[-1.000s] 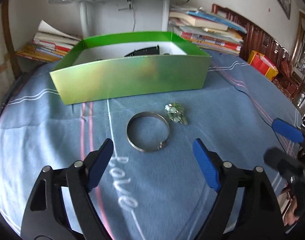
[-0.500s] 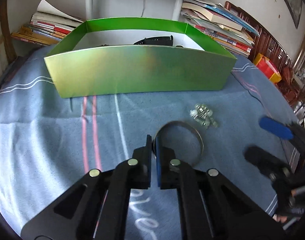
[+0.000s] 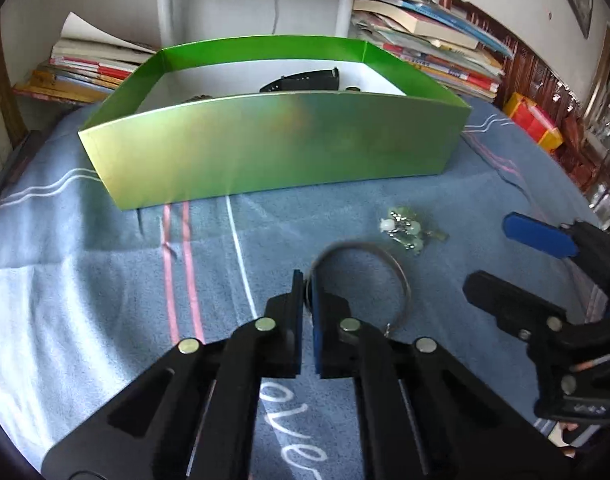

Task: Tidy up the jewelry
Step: 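Close the left tool on the silver bangle while the right tool grasps the green jade charm, then lift the silver bangle and green jade charm and carry both toward the green box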

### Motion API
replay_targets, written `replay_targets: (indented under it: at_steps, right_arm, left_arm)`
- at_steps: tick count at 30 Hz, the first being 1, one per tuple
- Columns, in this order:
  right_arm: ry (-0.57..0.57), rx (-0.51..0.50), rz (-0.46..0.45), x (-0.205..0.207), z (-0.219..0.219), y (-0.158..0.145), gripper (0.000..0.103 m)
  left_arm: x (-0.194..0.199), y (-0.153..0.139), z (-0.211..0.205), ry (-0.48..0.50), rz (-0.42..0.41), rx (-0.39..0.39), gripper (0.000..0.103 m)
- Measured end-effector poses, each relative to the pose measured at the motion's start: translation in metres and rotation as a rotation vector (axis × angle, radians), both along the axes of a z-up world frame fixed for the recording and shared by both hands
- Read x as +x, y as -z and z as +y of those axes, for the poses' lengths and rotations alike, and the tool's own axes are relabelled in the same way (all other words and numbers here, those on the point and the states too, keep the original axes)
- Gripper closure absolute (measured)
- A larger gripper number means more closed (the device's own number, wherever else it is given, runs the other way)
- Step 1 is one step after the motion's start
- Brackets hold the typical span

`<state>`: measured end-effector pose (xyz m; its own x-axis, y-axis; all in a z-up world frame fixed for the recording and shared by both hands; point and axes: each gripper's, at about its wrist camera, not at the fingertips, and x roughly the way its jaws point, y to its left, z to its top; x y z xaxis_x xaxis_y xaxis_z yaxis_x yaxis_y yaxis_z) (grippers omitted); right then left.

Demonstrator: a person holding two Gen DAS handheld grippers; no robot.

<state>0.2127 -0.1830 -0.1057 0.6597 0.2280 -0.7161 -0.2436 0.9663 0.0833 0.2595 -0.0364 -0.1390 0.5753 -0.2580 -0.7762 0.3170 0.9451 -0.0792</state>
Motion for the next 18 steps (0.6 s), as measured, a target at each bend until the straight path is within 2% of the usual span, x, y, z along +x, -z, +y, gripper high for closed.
replay_targets:
  at_steps: [8, 9, 10, 11, 13, 15, 18]
  right_arm:
    - [-0.036, -0.067, 0.02, 0.036, 0.025, 0.006, 0.036]
    - [-0.036, -0.073, 0.039, 0.045, 0.028, 0.011, 0.04]
    - [-0.037, -0.083, 0.058, 0.051, 0.03, 0.016, 0.057]
    - [-0.04, -0.086, 0.086, 0.057, 0.031, 0.02, 0.082]
    - [-0.04, -0.054, 0.084, 0.057, 0.03, 0.018, 0.094]
    - [-0.05, -0.051, 0.044, 0.044, 0.03, 0.008, 0.095]
    - [-0.056, 0.02, -0.006, 0.018, 0.022, -0.014, 0.095]
  left_arm:
    - [-0.038, -0.024, 0.034, -0.053, -0.072, -0.066, 0.1]
    - [-0.044, -0.029, 0.04, -0.064, -0.084, -0.079, 0.099]
    - [-0.053, -0.035, 0.048, -0.083, -0.095, -0.094, 0.099]
    - [-0.057, -0.038, 0.053, -0.091, -0.102, -0.098, 0.099]
    - [-0.067, -0.046, 0.064, -0.118, -0.122, -0.111, 0.099]
    - [-0.075, -0.053, 0.072, -0.137, -0.139, -0.118, 0.099]
    - [-0.085, -0.064, 0.082, -0.159, -0.17, -0.124, 0.099]
